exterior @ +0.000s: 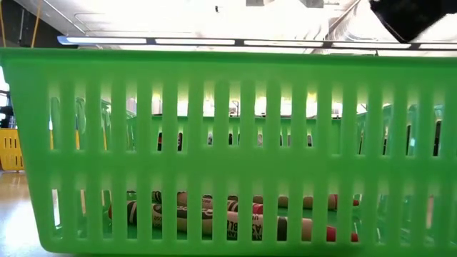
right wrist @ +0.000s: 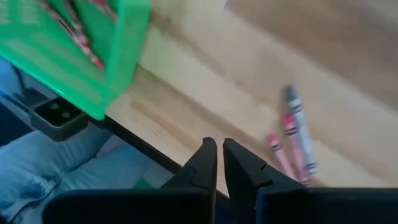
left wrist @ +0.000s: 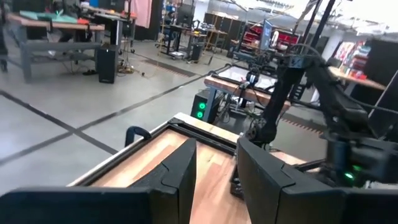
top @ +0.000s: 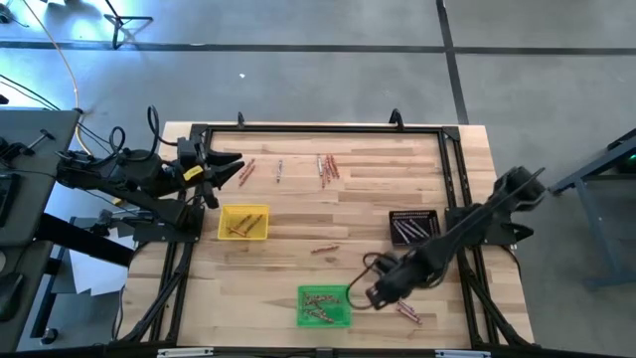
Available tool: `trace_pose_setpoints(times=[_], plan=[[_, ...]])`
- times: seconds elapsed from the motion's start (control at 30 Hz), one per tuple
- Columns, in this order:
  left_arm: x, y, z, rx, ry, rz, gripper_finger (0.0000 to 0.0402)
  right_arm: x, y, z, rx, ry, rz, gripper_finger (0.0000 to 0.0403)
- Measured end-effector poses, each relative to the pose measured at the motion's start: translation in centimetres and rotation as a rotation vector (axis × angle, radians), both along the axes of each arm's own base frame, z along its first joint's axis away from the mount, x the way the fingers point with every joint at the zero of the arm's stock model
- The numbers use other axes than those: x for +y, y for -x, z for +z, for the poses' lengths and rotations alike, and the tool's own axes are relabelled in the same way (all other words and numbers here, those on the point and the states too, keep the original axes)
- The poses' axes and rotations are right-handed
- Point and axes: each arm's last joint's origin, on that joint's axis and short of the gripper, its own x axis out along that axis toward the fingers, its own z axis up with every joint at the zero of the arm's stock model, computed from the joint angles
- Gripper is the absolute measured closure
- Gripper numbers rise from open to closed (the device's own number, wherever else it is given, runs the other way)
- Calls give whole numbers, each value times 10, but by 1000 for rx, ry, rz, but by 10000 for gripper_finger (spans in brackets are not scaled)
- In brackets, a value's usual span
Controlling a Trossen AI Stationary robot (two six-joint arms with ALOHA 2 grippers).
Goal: Sort crayons
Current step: Put the pink crayon into the green bin
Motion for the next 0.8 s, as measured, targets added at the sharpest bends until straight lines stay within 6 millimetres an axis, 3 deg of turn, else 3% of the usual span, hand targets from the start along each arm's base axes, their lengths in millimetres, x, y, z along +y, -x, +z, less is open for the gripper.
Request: trace_pose_setpoints(times=[0.2, 0.3, 0.57, 0.8], plan=[[0, 0, 5, -6, -94, -2, 300, 25, -4, -30, 242, -163, -58, 366], [0, 0, 8, -23, -132, -1, 300, 34, -4, -34, 230, -182, -62, 348], [0, 0, 10, -29, -162, 2, 300, 45, 8, -36, 229, -133, -54, 293], [0, 0, 10, -27, -163, 1, 300, 44, 21, -41, 253, 13, -58, 285]])
